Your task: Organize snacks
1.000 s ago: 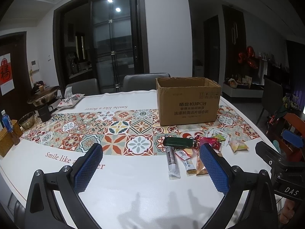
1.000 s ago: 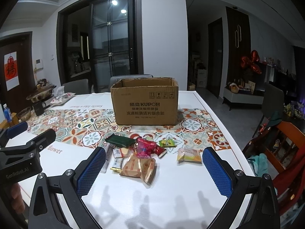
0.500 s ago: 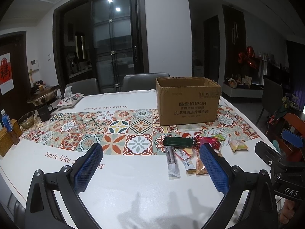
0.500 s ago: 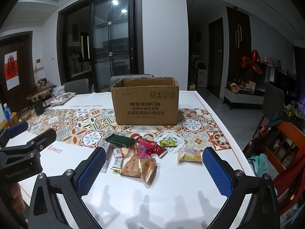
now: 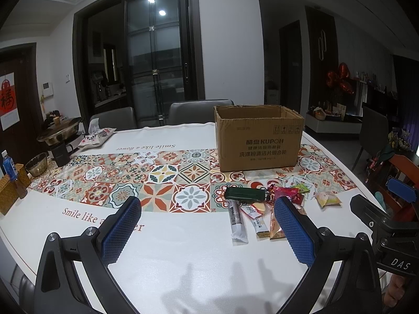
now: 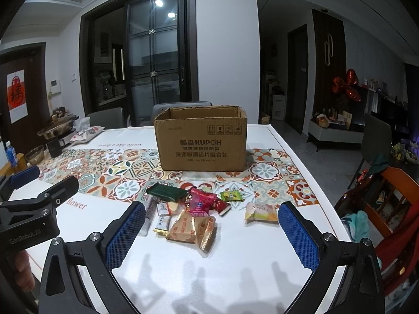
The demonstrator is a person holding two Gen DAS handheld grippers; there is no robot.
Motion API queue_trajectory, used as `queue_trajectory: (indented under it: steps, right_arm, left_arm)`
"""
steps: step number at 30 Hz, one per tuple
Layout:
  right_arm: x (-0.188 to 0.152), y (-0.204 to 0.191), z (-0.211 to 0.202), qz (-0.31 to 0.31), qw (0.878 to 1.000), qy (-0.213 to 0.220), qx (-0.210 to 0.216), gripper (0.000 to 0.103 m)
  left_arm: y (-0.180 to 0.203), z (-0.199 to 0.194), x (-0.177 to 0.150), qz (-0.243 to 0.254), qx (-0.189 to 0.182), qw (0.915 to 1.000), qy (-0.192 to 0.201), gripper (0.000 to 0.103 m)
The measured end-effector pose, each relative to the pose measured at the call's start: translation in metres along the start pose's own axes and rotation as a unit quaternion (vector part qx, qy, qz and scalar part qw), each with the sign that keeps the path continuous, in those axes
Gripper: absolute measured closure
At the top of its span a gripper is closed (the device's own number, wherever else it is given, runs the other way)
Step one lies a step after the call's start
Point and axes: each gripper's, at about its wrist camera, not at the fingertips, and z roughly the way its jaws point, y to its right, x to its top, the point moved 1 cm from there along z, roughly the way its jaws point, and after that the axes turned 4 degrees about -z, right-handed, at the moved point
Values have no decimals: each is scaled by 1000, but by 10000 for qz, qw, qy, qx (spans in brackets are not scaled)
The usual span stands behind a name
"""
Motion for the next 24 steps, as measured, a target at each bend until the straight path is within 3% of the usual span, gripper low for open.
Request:
queue_trajectory:
  steps: [24]
  right_arm:
    - [-6, -7, 5, -40, 9999, -67, 141, 0]
  left_arm:
    - [-4, 4, -6, -32, -47, 9999, -85, 0]
